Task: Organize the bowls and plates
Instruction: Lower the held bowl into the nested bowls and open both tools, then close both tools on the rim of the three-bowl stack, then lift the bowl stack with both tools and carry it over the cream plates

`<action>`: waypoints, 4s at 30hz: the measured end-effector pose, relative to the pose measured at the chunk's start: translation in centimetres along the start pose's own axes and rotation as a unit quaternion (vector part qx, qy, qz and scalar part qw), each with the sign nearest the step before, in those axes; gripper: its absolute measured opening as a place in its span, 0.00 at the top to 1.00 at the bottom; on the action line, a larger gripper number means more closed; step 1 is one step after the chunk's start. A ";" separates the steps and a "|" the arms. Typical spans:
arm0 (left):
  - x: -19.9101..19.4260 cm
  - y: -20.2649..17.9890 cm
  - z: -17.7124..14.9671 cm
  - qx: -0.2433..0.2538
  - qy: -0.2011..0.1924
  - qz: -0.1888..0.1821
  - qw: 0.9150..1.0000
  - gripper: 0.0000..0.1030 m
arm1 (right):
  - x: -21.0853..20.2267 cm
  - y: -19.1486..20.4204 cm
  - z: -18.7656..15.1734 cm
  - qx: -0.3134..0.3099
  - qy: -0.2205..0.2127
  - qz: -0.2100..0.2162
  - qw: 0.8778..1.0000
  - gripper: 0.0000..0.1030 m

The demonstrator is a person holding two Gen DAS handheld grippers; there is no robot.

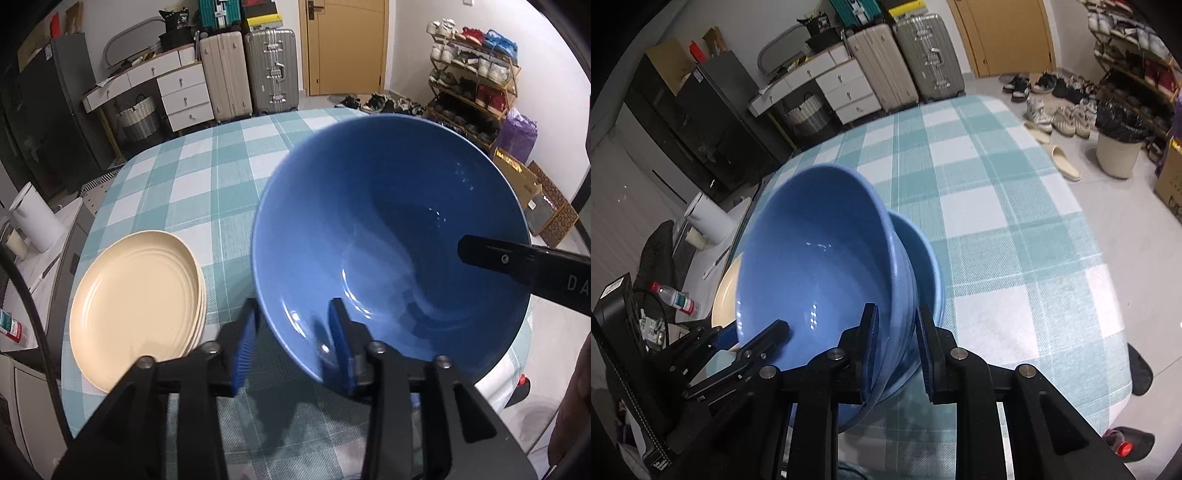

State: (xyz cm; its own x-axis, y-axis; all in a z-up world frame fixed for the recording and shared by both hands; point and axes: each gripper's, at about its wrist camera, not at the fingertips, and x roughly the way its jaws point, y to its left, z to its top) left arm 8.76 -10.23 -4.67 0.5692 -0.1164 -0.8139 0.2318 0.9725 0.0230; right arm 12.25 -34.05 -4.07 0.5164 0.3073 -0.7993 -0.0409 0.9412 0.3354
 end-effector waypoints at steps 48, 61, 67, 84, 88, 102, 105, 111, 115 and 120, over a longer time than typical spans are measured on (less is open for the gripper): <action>0.4 2.3 0.5 -0.027 -0.090 0.031 0.995 0.04 | 0.3 -1.6 -0.1 -0.006 -0.084 -0.020 0.996 0.30; 3.6 2.1 0.5 -0.040 -0.009 -0.013 0.999 0.04 | 3.2 -2.7 0.0 0.008 -0.042 -0.004 0.999 0.22; 5.5 1.9 0.5 -0.052 0.040 -0.052 0.996 0.04 | 4.5 -3.4 0.3 0.022 -0.020 0.010 1.000 0.22; 7.7 1.5 0.6 -0.073 0.094 -0.103 0.988 0.04 | 8.5 -3.9 1.1 0.039 0.041 0.044 0.997 0.22; 8.0 1.5 0.7 -0.077 0.099 -0.115 0.985 0.05 | 8.7 -4.0 1.1 0.042 0.043 0.053 0.997 0.22; 8.2 1.1 0.8 -0.074 0.102 -0.150 0.981 0.52 | 9.7 -2.4 0.8 0.030 0.061 0.071 0.995 0.49; 8.1 1.1 0.8 -0.071 0.103 -0.144 0.982 0.54 | 9.7 -2.2 0.6 0.025 0.057 0.059 0.996 0.54; 8.1 1.3 0.8 -0.080 0.113 -0.147 0.979 0.55 | 9.5 -2.3 0.5 0.030 0.059 0.042 0.997 0.61; 8.0 1.6 0.7 -0.091 0.120 -0.153 0.977 0.55 | 9.4 -2.1 0.4 0.030 0.063 0.034 0.997 0.61; 7.4 1.7 0.7 -0.090 0.121 -0.155 0.976 0.55 | 9.2 -1.9 0.7 0.034 0.067 0.032 0.997 0.62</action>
State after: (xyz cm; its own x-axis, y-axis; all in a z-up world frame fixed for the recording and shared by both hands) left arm 13.93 -9.56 -10.25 0.2856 -0.3808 -0.8794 0.2085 0.9204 -0.3308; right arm 17.72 -33.08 -11.72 0.3962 0.3869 -0.8327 -0.0092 0.9085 0.4178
